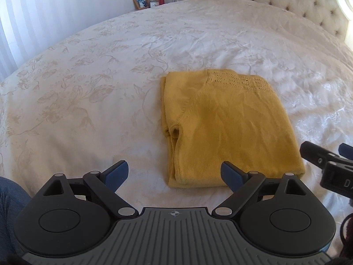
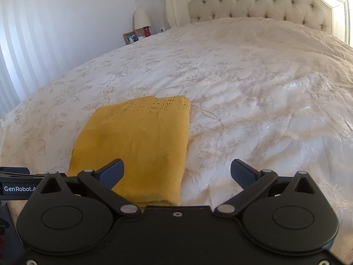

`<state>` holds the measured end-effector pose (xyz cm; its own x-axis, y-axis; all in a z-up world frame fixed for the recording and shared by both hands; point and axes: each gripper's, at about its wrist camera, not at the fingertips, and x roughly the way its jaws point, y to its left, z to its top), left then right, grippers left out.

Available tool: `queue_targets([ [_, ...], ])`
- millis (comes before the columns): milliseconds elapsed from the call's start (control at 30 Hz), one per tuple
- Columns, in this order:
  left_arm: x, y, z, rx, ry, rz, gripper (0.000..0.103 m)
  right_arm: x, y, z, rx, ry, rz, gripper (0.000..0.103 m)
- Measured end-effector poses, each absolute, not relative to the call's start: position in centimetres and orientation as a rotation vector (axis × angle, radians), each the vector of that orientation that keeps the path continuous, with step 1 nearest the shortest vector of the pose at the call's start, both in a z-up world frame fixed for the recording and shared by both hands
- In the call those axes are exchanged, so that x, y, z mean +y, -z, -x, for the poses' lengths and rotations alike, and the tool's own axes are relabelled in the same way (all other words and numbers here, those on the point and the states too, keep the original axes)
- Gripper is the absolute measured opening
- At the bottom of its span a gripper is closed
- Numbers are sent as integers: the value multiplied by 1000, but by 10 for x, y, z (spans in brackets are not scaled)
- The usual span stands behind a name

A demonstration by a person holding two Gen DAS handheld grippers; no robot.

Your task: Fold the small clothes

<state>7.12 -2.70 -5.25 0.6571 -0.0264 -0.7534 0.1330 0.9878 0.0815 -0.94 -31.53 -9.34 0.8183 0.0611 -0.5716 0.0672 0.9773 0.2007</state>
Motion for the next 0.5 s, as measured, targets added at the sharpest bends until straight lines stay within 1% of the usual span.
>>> queue_targets([
  [500, -26, 62, -74, 879, 99, -125, 92, -312, 95, 10, 619, -1, -191, 102],
])
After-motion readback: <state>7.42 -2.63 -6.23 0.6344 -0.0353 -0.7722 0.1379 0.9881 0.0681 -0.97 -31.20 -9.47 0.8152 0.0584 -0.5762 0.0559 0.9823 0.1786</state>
